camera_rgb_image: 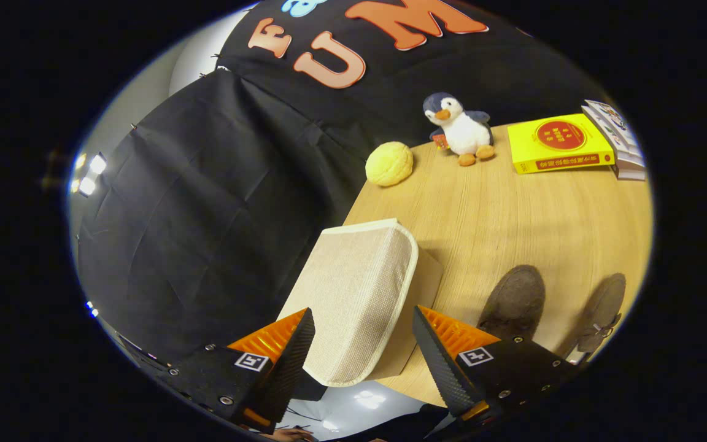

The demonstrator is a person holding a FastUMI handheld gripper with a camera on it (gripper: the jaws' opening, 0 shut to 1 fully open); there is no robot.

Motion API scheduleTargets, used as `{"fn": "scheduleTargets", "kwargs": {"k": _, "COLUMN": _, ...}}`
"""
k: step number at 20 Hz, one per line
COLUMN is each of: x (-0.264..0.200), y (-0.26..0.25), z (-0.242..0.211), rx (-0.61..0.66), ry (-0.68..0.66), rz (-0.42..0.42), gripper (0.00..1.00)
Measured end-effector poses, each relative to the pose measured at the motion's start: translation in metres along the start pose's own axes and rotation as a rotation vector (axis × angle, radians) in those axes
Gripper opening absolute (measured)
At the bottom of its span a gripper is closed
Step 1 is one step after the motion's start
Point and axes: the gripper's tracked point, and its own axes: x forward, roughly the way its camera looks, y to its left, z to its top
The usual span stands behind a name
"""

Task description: Open the storage box then place both shoes into the box .Put the left shoe in first, then the right shoe, with the right side of both shoes facing outward in a uniform manner.

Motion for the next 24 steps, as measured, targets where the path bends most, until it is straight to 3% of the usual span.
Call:
{"fn": "scheduleTargets", "kwargs": {"k": 3, "x": 0.024, "y": -0.02, "z": -0.013, "rx": 0.02, "ry": 0.062, "rz": -0.031, "gripper": 0.96}}
{"fn": "scheduleTargets", "kwargs": {"k": 7, "x": 0.045, "y": -0.009, "z": -0.029, "rx": 0.095, "ry": 0.115, "rz": 0.046, "gripper": 0.97}}
{"fn": "scheduleTargets", "kwargs": {"k": 13, "x": 0.065, "y": 0.001, "z": -0.042, "rx": 0.207, "ry": 0.164, "rz": 0.085, "gripper": 0.95}}
{"fn": "scheduleTargets", "kwargs": {"k": 21, "x": 0.028, "y": 0.047, "z": -0.01, "rx": 0.224, "ry": 0.092, "rz": 0.162, "gripper": 0.87}}
{"fn": "scheduleTargets", "kwargs": {"k": 24, "x": 0.003, "y": 0.099, "z": 0.018, "rx": 0.185, "ry": 0.024, "rz": 0.262, "gripper": 0.8}}
